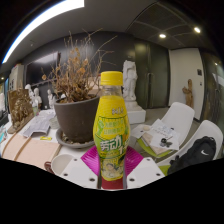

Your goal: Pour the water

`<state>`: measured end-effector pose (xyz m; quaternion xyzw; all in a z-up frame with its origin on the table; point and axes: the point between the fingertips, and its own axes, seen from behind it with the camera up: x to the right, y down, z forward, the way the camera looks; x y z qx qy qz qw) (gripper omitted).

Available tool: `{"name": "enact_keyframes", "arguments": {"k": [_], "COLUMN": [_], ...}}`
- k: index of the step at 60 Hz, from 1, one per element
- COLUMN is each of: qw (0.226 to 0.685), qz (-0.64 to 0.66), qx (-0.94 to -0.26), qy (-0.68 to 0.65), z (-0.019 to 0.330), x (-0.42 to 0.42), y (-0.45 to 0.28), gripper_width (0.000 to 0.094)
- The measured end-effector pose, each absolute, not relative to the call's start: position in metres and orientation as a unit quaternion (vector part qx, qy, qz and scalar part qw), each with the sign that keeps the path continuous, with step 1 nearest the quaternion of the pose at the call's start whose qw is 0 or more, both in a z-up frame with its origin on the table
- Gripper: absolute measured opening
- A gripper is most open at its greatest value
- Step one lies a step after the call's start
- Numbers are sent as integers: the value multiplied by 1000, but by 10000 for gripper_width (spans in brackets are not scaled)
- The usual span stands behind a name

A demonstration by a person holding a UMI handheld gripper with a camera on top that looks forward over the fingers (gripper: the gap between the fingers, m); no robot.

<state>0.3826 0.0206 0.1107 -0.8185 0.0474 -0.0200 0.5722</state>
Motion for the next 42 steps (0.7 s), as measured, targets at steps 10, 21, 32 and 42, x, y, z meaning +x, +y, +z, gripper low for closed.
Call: {"name": "enact_keyframes", "arguments": {"k": [10,21,32,42], "qw": [549,561,534,513], "qz": [-26,-26,-16,-42], "qx": [-834,-826,-843,-853], "qy": [46,43,65,82], "z": [59,53,44,65], "x": [388,387,389,386], "y": [12,1,-5,-42], "gripper_width": [286,404,824,859]}}
